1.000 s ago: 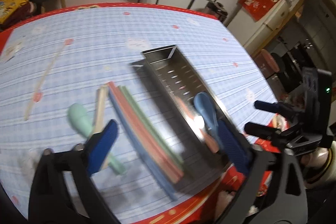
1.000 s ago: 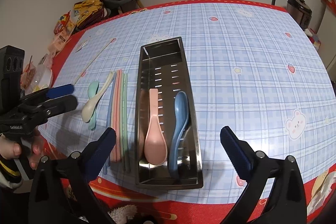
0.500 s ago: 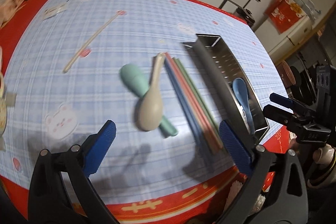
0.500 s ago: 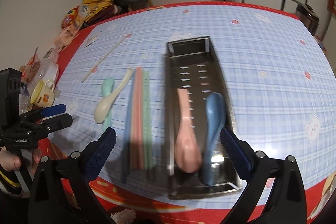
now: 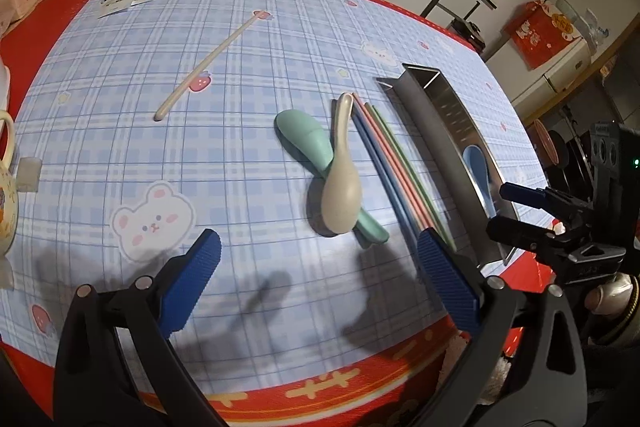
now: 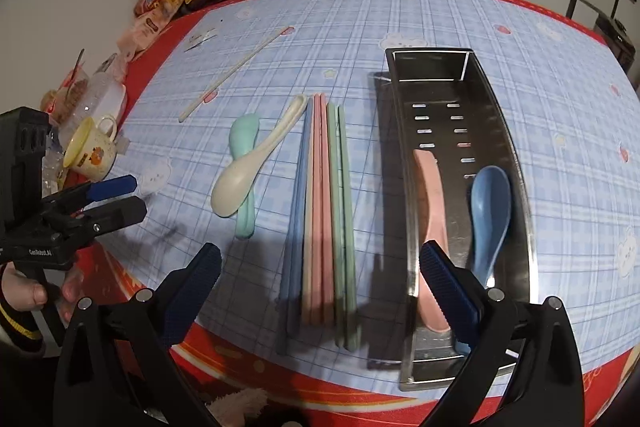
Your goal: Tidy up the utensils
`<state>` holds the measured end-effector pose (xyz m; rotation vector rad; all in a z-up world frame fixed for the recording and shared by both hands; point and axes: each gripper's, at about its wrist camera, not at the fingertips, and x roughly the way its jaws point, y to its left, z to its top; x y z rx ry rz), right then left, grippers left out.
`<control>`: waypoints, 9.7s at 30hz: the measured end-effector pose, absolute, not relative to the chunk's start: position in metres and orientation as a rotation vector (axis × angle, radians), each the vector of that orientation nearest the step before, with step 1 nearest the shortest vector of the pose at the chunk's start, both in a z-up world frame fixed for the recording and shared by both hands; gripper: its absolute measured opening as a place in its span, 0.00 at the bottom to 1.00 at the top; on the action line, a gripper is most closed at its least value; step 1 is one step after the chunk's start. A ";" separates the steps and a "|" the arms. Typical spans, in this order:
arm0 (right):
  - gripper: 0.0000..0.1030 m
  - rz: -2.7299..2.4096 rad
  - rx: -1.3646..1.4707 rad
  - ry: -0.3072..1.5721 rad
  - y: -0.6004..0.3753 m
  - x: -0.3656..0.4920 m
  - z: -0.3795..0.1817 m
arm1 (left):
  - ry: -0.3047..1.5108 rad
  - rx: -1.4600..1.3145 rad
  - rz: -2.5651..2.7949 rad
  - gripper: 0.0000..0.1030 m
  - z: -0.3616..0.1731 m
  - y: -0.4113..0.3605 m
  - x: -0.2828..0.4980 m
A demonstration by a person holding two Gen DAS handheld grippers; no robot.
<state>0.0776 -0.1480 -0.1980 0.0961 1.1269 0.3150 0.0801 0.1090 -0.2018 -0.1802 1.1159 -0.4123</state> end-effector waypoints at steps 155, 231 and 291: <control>0.06 0.383 0.002 1.252 -0.103 0.095 -0.248 | 1.204 -0.308 -0.547 0.13 -0.233 0.070 0.104; 0.06 0.503 0.366 1.135 -0.307 0.110 -0.218 | 1.235 -0.222 -0.421 0.26 -0.207 -0.136 0.111; 0.76 0.364 0.092 1.064 -0.167 0.084 -0.195 | 1.224 -0.431 -0.083 0.94 -0.211 0.083 0.078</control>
